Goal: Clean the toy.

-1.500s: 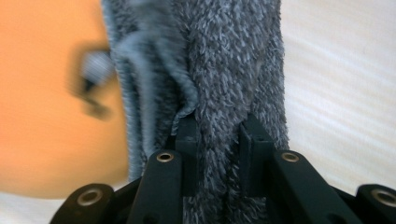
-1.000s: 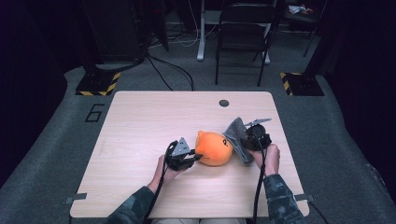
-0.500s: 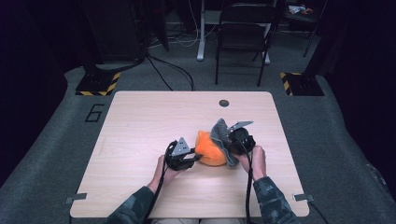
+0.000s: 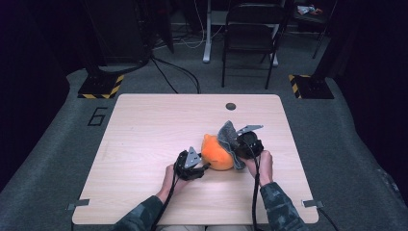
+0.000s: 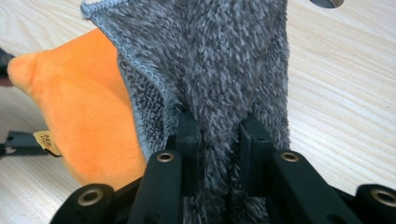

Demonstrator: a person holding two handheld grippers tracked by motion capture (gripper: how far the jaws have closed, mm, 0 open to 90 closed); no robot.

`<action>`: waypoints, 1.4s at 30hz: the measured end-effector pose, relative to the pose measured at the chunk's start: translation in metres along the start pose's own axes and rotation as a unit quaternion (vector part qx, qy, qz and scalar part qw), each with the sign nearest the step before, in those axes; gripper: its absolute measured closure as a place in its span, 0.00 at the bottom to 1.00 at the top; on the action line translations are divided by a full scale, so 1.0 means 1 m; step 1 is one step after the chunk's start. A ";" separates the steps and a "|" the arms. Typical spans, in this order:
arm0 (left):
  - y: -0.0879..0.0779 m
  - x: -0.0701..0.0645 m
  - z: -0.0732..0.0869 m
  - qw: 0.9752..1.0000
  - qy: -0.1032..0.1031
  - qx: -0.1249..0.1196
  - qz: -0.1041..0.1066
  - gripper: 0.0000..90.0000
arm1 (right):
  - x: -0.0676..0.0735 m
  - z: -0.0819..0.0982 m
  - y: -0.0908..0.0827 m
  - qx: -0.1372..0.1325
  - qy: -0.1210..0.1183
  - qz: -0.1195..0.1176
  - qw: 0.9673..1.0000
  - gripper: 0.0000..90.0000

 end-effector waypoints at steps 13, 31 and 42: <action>-0.011 0.000 -0.016 0.999 -0.009 -0.028 0.022 0.90 | 0.006 -0.020 -0.031 -0.031 -0.008 -0.008 0.999 0.82; -0.015 0.001 -0.018 0.999 -0.031 -0.015 0.041 0.90 | 0.043 -0.020 -0.021 -0.017 -0.082 0.005 0.996 0.81; -0.013 0.004 -0.015 0.998 -0.038 -0.013 0.045 0.87 | 0.007 0.000 -0.007 0.016 -0.020 0.001 1.000 0.81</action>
Point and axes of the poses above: each handheld gripper's, and its own axes: y roughly forward along the jaws, z roughly out of its underside, x roughly to its left, the point moved 9 cm from there along y, roughly forward along the jaws
